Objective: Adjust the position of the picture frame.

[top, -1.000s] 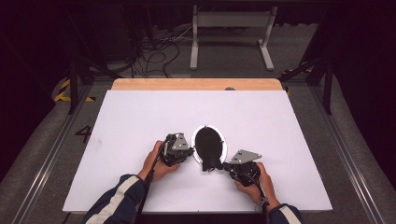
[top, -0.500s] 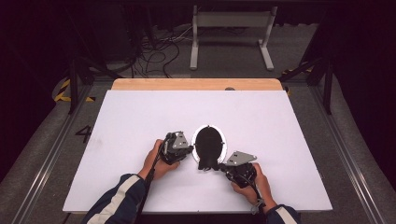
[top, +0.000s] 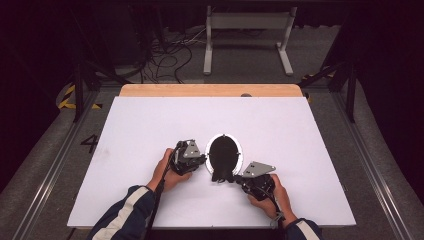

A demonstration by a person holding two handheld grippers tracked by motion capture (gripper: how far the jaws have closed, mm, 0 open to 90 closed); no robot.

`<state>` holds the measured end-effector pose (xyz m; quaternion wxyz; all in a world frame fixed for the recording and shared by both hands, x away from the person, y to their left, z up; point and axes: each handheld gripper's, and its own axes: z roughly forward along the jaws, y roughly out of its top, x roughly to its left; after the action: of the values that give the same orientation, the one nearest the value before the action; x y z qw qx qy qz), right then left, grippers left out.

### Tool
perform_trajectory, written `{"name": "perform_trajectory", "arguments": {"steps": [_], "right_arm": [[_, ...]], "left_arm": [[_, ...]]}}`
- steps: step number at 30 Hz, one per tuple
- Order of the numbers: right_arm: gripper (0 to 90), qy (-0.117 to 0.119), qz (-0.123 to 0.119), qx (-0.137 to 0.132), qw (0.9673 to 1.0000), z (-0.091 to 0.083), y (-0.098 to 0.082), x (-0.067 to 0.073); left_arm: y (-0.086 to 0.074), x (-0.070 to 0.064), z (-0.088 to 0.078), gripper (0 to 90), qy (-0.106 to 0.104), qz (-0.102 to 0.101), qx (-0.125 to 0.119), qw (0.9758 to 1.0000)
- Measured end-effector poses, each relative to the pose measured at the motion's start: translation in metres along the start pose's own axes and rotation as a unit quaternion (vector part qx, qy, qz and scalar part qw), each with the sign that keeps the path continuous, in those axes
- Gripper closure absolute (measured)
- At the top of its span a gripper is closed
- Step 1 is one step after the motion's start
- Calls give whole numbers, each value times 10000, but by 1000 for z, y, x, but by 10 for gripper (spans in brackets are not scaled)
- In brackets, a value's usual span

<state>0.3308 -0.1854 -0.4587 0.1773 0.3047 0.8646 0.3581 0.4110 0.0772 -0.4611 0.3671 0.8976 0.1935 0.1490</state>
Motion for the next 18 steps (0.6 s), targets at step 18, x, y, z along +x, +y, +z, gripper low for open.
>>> {"name": "perform_trajectory", "arguments": {"steps": [18], "right_arm": [[752,255,59,-280,9993,-32,3,-20]], "left_arm": [[-29,-10,-69,471,203,153,-518,9983]]}}
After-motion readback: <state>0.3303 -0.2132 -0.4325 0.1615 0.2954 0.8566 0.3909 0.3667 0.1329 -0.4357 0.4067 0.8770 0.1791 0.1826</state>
